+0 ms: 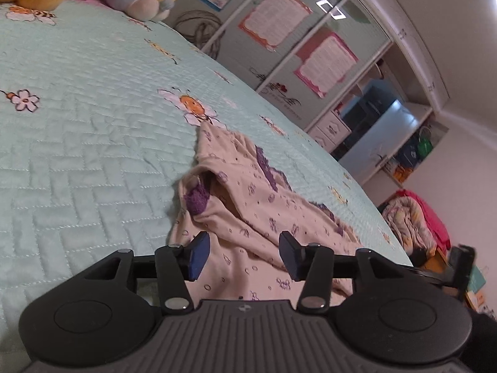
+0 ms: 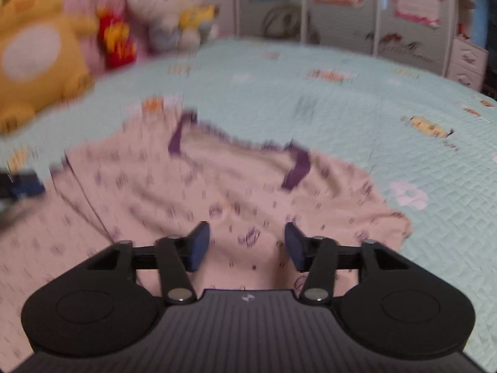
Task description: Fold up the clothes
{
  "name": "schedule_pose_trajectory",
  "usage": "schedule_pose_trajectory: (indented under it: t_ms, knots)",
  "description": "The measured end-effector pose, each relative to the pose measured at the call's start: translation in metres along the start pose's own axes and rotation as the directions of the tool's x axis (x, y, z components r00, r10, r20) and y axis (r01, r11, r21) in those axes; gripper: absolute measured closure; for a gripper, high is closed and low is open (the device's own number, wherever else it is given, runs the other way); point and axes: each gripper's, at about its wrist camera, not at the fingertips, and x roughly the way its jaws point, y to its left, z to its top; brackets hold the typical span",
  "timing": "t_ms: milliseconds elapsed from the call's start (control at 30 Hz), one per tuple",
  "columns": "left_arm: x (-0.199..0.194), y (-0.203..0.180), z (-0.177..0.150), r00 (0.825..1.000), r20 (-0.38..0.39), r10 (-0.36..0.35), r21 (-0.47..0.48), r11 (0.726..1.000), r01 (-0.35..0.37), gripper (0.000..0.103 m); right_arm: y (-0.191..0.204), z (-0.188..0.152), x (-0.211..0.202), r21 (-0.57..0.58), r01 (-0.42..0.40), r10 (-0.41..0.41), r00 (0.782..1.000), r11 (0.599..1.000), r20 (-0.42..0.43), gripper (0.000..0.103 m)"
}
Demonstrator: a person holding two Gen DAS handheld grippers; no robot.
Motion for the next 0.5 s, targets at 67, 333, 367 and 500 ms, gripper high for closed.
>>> schedule_pose_trajectory:
  t_ms: [67, 333, 367, 500]
  knots:
    - [0.003, 0.003, 0.0, 1.0, -0.009, -0.006, -0.009, 1.0, 0.005, 0.051, 0.0, -0.002, 0.01, -0.015, 0.022, -0.023, 0.998, 1.0, -0.05, 0.103]
    - [0.005, 0.009, 0.0, 1.0, -0.011, -0.016, -0.047, 0.999, 0.016, 0.051, 0.002, 0.04, -0.005, -0.114, 0.097, -0.093, 0.995, 0.989, 0.038, 0.103]
    - [0.005, 0.009, 0.001, 1.0, -0.013, -0.017, -0.047, 0.999, 0.016, 0.05, 0.001, 0.047, -0.008, -0.124, 0.115, -0.108, 0.992, 0.986, 0.061, 0.103]
    - [0.007, 0.011, -0.001, 1.0, -0.02, -0.018, -0.059, 0.998, 0.016, 0.048, 0.001, 0.043, 0.021, -0.144, 0.116, -0.125, 0.991, 0.983, -0.053, 0.087]
